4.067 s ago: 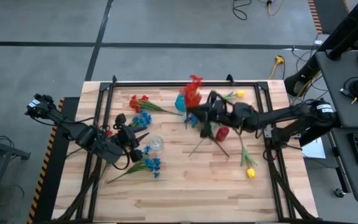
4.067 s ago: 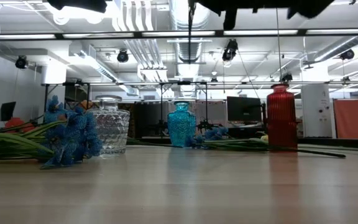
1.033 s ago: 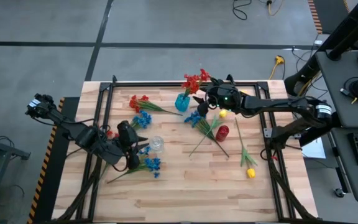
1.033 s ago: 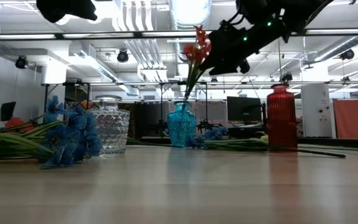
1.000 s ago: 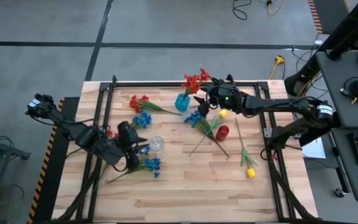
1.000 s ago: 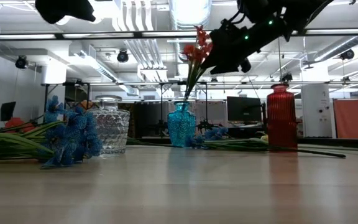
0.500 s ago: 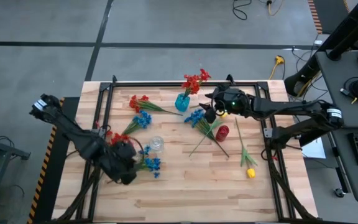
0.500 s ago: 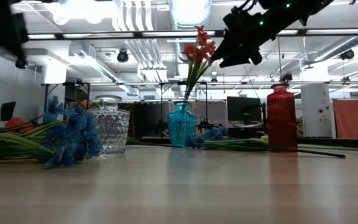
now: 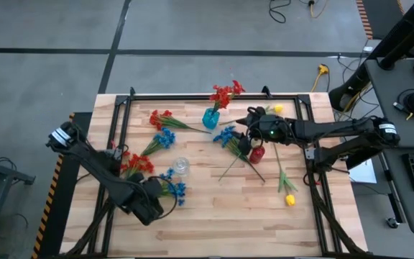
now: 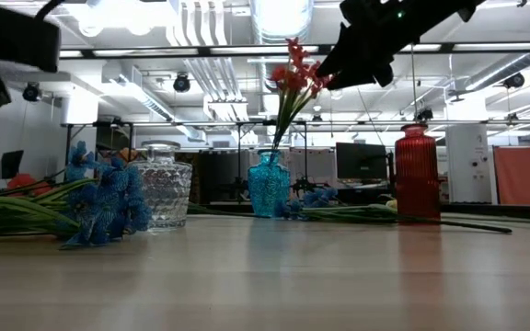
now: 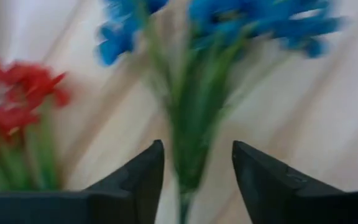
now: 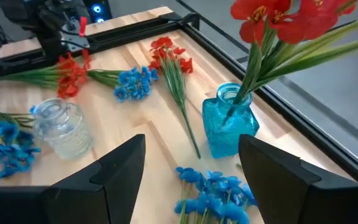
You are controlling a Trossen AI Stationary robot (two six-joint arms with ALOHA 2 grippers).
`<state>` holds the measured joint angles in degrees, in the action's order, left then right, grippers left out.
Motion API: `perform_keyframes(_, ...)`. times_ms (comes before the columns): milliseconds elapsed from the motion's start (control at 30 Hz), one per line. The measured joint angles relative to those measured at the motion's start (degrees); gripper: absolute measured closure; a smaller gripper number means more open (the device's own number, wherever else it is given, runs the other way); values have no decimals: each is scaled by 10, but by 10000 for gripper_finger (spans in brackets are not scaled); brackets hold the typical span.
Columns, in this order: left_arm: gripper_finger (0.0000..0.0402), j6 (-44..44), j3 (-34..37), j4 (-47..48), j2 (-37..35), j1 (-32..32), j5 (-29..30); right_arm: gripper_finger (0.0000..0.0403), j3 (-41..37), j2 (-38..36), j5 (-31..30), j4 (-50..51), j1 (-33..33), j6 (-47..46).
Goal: Sort flowers into vase by color
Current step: Put the bottom left blue flowers into the transparent vase
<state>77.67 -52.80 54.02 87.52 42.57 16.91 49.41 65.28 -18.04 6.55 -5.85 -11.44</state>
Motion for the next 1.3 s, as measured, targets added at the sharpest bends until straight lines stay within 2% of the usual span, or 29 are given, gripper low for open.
perform_keyframes(167,188,28,0,10,34,0,-10,152,0,0,-7,3,19,0)
perform_keyframes(433,194,9,0,-43,87,0,-10,152,0,0,-12,3,38,0)
perform_keyframes(533,216,10,0,-41,105,0,-10,152,0,0,-16,4,47,-1)
perform_keyframes(600,245,10,0,-44,109,0,-10,152,0,0,-16,4,52,-1)
perform_keyframes(800,382,10,0,-31,101,0,-11,152,0,0,-16,5,65,-6)
perform_keyframes(867,387,18,0,-20,92,0,-20,152,0,0,-16,5,68,-6)
perform_keyframes(1000,392,26,0,-16,68,0,-80,152,0,0,-16,5,78,-12)
perform_keyframes(1100,396,8,-7,-20,37,7,-89,152,0,0,-16,7,86,-14)
perform_keyframes(1167,396,-22,-14,-35,8,13,-73,152,0,0,-16,7,91,-14)
perform_keyframes(1300,398,-93,-21,-81,-56,24,37,152,0,-1,-16,9,102,-16)
